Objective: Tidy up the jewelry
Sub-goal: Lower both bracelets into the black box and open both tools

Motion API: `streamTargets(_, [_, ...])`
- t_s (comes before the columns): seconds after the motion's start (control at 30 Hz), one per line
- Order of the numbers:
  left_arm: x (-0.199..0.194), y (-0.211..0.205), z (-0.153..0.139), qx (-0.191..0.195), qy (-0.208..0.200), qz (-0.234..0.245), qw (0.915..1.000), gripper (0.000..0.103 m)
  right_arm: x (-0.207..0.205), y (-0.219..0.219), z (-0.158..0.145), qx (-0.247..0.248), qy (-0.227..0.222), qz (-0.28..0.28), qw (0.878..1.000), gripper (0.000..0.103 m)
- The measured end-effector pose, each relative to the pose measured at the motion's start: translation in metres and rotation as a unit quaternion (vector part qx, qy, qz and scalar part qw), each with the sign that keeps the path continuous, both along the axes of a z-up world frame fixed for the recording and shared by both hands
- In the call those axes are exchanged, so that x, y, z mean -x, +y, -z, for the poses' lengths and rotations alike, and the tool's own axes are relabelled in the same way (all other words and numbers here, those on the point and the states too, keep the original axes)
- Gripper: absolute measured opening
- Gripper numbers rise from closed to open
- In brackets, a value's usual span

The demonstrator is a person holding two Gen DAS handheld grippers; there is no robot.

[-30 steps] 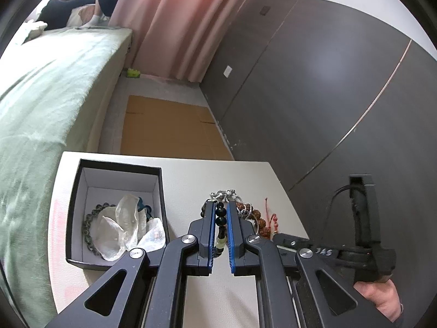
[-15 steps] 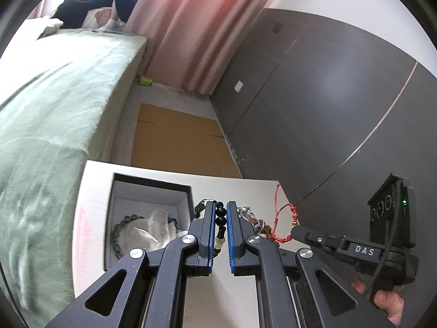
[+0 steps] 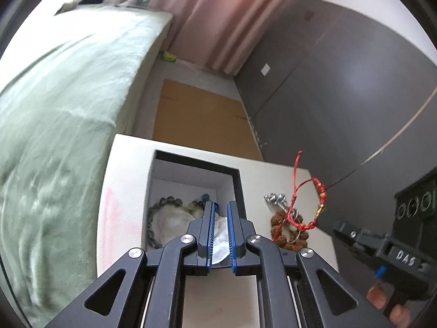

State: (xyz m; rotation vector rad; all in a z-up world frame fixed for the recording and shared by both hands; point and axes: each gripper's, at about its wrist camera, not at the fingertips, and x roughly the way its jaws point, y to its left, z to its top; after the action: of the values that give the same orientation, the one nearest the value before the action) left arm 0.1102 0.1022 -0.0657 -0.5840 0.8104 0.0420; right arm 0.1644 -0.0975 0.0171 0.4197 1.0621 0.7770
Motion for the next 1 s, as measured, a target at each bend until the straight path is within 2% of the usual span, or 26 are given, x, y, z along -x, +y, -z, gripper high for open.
streamTargets(0.07, [0.006,0.006,-0.004,-0.001,-0.005,-0.009,0.9999,0.015,0.001,0.003,0.001,-0.005,0.0,-0.003,1.0,0.008])
streamTargets(0.1, [0.009,0.01,-0.006,-0.001,-0.01,-0.016,0.9998,0.028,0.002,0.006,0.001,-0.009,-0.001,-0.006,1.0,0.008])
streamTargets(0.13, [0.011,0.013,-0.008,0.0,-0.014,-0.021,0.9997,0.046,0.003,0.008,0.0,-0.013,-0.002,-0.008,1.0,0.008])
streamTargets(0.2, [0.021,0.021,-0.014,0.003,-0.034,-0.04,0.9986,0.062,0.005,0.014,-0.001,-0.018,-0.009,-0.013,1.0,0.008])
streamTargets(0.53, [0.039,0.046,-0.027,0.015,-0.055,-0.071,0.9959,0.063,0.014,0.051,-0.004,-0.034,-0.03,-0.049,0.998,0.008])
streamTargets(0.57, [0.04,0.046,-0.028,0.015,-0.056,-0.072,0.9957,0.063,0.013,0.056,-0.002,-0.03,-0.023,-0.056,0.998,0.011])
streamTargets(0.67, [0.042,0.047,-0.029,0.015,-0.056,-0.074,0.9956,0.063,0.013,0.062,0.004,-0.008,-0.009,-0.061,0.998,0.048])
streamTargets(0.7, [0.042,0.046,-0.029,0.016,-0.056,-0.073,0.9956,0.063,0.013,0.058,0.004,-0.002,-0.015,-0.05,0.999,0.051])
streamTargets(1.0, [0.032,0.033,-0.029,0.008,-0.054,-0.057,0.9969,0.063,0.003,0.01,-0.004,0.012,-0.016,-0.002,1.0,0.051])
